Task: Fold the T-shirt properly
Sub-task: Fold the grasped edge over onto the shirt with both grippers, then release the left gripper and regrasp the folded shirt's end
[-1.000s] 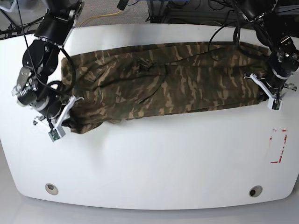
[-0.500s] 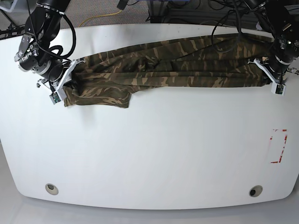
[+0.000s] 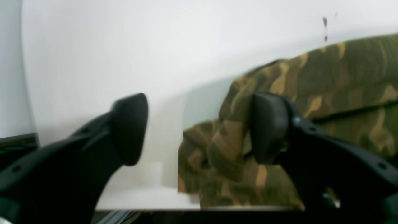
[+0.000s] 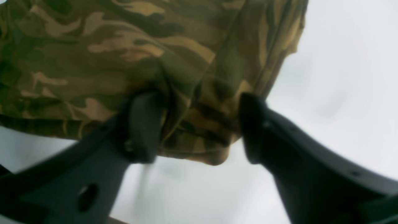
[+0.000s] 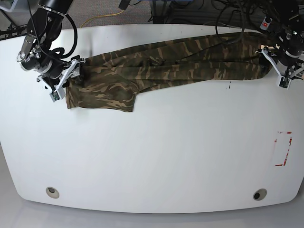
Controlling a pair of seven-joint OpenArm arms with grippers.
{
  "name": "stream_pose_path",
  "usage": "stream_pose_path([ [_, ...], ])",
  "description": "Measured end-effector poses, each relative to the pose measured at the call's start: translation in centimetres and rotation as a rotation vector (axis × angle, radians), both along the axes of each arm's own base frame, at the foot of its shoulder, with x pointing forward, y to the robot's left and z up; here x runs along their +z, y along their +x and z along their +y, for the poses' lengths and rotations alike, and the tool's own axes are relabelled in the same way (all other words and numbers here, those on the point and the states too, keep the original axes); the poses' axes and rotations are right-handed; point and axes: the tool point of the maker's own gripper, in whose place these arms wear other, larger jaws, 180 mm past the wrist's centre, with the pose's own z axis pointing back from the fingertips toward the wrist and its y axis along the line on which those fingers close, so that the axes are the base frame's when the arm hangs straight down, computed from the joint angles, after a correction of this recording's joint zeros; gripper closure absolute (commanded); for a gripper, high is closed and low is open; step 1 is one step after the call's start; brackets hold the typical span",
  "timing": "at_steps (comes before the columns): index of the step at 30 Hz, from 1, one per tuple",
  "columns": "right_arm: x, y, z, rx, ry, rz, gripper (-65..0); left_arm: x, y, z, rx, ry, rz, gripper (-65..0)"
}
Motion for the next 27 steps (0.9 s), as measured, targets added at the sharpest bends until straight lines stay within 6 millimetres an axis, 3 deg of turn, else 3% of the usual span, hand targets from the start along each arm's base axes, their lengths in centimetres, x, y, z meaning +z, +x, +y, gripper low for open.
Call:
stream_pose_path([
  [4,2.3,0.2,0.4,0.005,0.006,-0.077,-42.8,0.3,-0.9,-0.9,-0.04,-0.089,-0.016,-45.1],
  [6,3.4,0.5,1.1,0.021,0.031,-0.114,-42.8,0.7,-2.2,-0.2,-0.054,-0.094,0.001,-41.9],
  [8,4.0,0.8,1.9,0.034,0.078,-0.138,-42.8,0.6,-3.5,0.4,-0.069,-0.083,0.047,-38.8],
  [11,4.4,1.1,2.9,0.042,0.126,-0.159,-42.8,0.1,-5.0,-0.1,-0.092,-0.124,0.089,-37.2],
  [18,3.8,2.5,7.0,0.104,0.235,-0.162,-42.3,-2.3,-7.4,1.2,-0.047,-0.116,0.187,-37.2],
  [22,1.2,2.9,6.6,0.069,0.275,-0.084,-34.4,-4.4,-7.9,1.3,-0.007,-0.098,0.234,-37.2],
  [24,-0.5,2.7,6.1,0.045,0.288,-0.025,-29.0,-5.3,-7.4,0.4,-0.009,-0.115,0.239,-37.2],
  [27,-1.9,3.1,5.0,0.001,0.329,-0.009,-26.8,-6.3,-5.8,-0.1,-0.039,-0.097,0.246,-37.2],
])
